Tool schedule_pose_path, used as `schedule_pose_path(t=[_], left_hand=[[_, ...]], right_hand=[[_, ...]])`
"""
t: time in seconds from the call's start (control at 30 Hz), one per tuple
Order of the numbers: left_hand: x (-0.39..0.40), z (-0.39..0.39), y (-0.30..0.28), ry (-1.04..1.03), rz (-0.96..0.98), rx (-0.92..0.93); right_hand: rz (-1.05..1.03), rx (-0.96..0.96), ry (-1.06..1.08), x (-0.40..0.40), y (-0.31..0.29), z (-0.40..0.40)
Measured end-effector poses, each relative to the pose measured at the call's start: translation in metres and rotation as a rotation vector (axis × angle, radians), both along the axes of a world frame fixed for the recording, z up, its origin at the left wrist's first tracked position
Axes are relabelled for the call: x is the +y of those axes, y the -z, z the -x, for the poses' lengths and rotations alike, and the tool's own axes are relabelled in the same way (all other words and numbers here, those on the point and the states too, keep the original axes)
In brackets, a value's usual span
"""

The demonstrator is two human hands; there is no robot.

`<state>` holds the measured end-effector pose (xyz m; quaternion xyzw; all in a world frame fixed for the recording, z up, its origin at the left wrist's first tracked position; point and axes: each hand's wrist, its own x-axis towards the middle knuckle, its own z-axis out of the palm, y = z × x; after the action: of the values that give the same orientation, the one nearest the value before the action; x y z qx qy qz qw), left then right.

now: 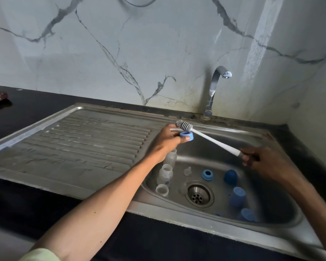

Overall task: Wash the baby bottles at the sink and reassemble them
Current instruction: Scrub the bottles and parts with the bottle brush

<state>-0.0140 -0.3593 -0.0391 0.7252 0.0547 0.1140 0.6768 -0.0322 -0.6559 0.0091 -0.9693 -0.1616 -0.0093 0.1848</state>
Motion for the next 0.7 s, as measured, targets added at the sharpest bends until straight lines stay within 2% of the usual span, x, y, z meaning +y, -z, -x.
schedule_pose_path(t=[0.17, 0.37, 0.53, 0.7], left_hand=[[0.018, 0.002, -0.008, -0.153, 0.099, -0.057], [0.01, 0.007, -0.009, -0.013, 0.065, -0.066], [0.012, 0.01, -0.016, -0.008, 0.287, -0.092], [0.013, 0.014, -0.018, 0.084, 0.336, -0.049]], right_hand=[[-0.015, -0.025, 0.015, -0.018, -0.011, -0.002], [-0.012, -0.044, -0.005, -0.01, 0.001, -0.007], [-0.011, -0.039, 0.068, -0.02, -0.01, -0.004], [-0.041, -0.099, 0.062, -0.009, -0.002, -0.002]])
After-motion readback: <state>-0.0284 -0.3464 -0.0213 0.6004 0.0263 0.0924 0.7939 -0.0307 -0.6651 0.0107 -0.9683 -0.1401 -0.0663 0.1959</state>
